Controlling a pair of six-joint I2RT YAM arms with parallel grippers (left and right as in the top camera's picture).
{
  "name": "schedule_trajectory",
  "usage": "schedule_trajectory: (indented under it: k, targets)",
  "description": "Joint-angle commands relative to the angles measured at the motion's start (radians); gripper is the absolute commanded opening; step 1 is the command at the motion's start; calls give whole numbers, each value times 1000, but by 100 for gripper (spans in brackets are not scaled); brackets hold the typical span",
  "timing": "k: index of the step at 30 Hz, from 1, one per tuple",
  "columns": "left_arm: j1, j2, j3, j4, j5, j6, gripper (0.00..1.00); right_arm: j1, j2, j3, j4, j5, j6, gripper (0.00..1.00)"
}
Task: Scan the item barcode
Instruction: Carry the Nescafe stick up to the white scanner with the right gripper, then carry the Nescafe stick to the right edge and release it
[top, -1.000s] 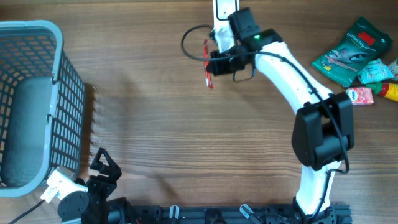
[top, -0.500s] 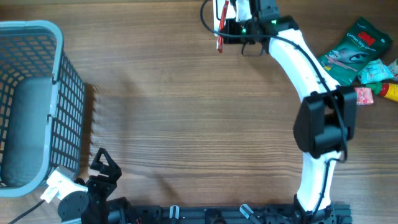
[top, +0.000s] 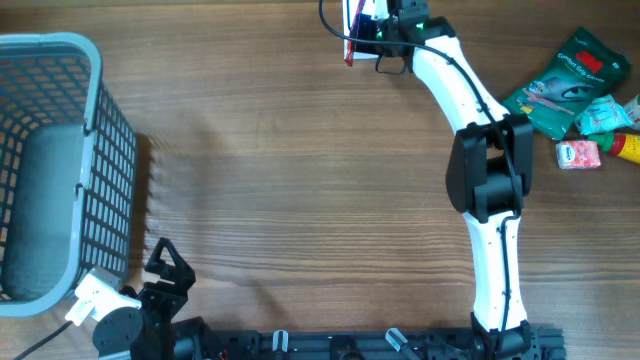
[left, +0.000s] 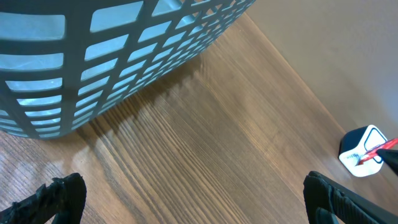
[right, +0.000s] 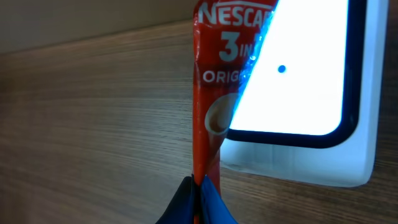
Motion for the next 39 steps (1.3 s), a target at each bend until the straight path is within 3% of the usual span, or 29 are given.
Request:
schedule_trajectory:
  k: [1, 4, 9, 18, 25, 31, 39]
  targets:
    - [2, -2, -2, 0, -13, -6, 100, -7, 31, 33, 14, 58, 41, 4]
    - [2, -2, -2, 0, -13, -6, 100, -10, 30, 56, -29, 106, 37, 5]
    - [2, -2, -2, 0, -13, -6, 100, -47, 15, 159, -248, 134, 13, 5]
    - [2, -2, -2, 0, -13, -6, 100, -276, -52, 174, -527, 184, -12, 4]
    - [2, -2, -2, 0, -13, -6, 100, -465, -38, 128, -493, 402, -72, 5]
    - [2, -2, -2, 0, -13, -6, 100, -575, -6, 126, -455, 408, -119, 5]
    - [2, -2, -2, 0, -13, -6, 100, -638, -8, 127, -555, 587, 13, 5]
